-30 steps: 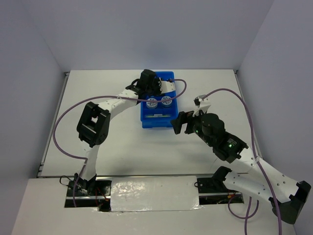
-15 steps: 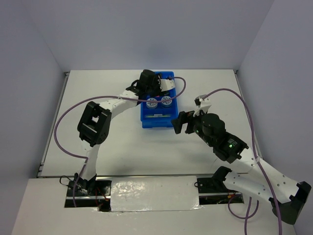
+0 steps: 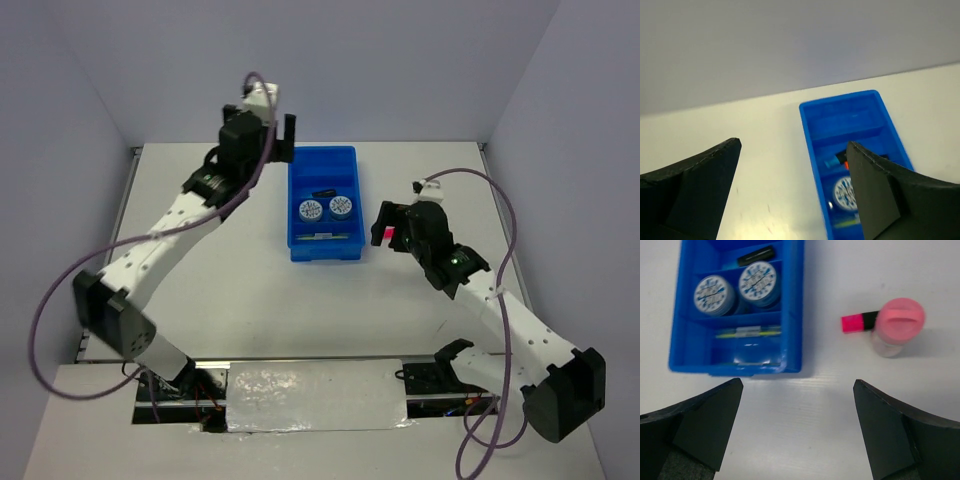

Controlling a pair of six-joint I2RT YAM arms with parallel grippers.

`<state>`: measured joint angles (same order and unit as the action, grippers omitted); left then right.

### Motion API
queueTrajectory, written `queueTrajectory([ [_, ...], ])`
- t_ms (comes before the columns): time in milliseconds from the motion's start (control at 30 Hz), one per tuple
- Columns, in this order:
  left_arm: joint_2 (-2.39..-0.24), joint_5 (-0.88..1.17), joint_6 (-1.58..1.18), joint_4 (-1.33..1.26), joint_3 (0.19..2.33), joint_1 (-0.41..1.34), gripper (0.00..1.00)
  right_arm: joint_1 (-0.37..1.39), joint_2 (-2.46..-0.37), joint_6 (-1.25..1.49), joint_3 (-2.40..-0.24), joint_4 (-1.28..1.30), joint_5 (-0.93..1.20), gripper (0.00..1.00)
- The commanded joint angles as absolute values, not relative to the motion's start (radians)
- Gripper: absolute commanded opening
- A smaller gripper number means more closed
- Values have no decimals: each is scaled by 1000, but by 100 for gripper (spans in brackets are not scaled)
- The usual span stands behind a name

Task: Sort the stationery into containers
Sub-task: Place the pen in the storage box, then pick up the stationery from the center of the board.

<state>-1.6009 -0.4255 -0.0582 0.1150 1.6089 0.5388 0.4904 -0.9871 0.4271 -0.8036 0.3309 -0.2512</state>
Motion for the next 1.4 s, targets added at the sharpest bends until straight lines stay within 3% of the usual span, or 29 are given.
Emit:
queueTrajectory([
  [0, -1453, -563, -457, 379, 1459, 535, 99, 425, -1017, 444, -867, 347, -327, 100],
  [267, -1050, -388, -491, 271, 921, 632, 99, 295, -1069, 356, -812, 282, -347, 100],
  [500, -835, -172, -546, 244, 694, 707, 99, 244, -1098, 253, -716, 117, -259, 100],
  [800, -698, -144, -538, 442, 732, 810, 99, 213, -1265, 206, -719, -29, -268, 94],
  [1067, -679, -124, -535, 416, 710, 825, 99, 207, -1391, 192, -827, 24, -305, 88],
  [1233, -710, -117, -537, 396, 699, 825, 99, 204, -1448, 195, -864, 31, -324, 77],
  [1367, -716, -117, -534, 396, 704, 825, 99, 190, -1457, 193, -877, 25, -310, 56],
])
